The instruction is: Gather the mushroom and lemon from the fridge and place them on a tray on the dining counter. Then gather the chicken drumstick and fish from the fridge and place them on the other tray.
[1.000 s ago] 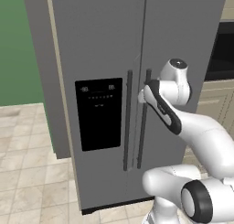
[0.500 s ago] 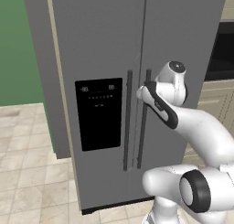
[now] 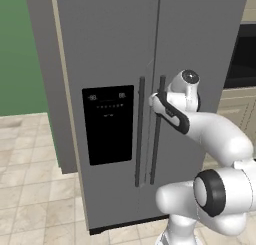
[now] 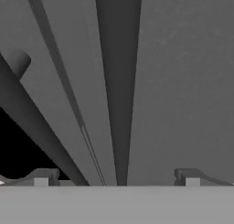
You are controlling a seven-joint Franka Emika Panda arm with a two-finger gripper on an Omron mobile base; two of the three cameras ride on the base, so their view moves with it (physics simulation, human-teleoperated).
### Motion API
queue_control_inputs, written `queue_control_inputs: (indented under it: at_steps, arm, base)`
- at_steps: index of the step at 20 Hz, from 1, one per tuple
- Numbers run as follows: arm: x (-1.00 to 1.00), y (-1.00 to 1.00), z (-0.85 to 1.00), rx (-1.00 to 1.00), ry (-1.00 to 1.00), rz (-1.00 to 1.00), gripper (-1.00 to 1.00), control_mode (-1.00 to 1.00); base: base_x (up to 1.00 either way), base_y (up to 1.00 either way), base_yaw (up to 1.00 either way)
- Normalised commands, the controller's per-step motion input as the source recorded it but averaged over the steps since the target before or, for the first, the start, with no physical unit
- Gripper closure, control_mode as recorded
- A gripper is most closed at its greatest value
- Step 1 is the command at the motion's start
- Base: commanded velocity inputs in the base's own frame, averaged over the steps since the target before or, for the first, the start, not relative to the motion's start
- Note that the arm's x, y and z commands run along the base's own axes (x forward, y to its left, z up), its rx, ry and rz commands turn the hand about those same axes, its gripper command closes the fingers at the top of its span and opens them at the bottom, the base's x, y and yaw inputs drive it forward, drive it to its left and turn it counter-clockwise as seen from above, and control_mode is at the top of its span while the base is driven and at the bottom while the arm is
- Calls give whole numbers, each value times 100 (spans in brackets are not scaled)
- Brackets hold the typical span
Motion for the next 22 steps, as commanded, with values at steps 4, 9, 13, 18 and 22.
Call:
queue_control_inputs:
  at_steps: [4,9,13,18,22]
  arm:
    - [44,2,-2,-2,0,-4,-100,-100]
    - [33,0,-10,-3,-2,-4,-100,-100]
    - [12,0,-18,-2,-13,-2,-100,-100]
    - [13,0,-23,0,-16,0,-100,-100]
    - [43,0,-9,0,-7,0,-100,-100]
  base:
    - [0,0,0]
    - [0,0,0]
    - [0,0,0]
    - [0,0,0]
    - [0,0,0]
